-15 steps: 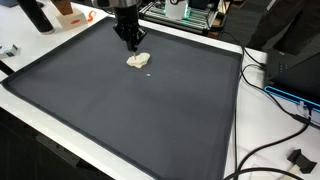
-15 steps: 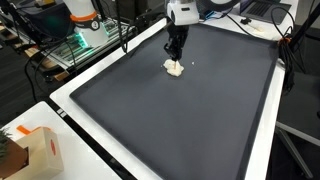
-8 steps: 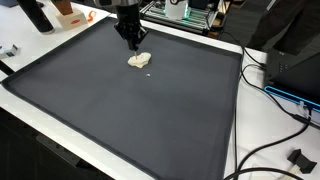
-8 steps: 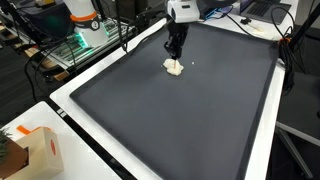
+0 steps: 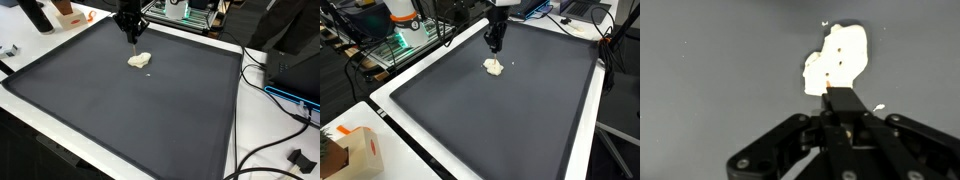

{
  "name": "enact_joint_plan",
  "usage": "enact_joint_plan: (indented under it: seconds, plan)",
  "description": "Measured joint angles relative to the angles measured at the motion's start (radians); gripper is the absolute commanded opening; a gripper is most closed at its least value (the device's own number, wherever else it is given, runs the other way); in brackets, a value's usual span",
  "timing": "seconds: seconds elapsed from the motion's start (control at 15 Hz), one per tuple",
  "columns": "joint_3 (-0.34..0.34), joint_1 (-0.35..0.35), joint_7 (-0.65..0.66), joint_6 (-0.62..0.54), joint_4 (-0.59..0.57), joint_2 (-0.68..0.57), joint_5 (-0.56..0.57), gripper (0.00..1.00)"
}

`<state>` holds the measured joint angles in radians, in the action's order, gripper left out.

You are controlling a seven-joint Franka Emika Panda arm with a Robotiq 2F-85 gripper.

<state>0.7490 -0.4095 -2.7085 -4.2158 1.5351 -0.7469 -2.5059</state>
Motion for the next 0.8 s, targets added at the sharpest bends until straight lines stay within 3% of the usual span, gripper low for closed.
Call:
enact_joint_plan:
  seconds: [0.4, 0.8]
  plan:
    - [0.036, -0.018, 0.0, 0.0, 0.069, 0.066, 0.0, 0.03]
    - [0.139, -0.092, 0.0, 0.0, 0.142, 0.106, 0.0, 0.03]
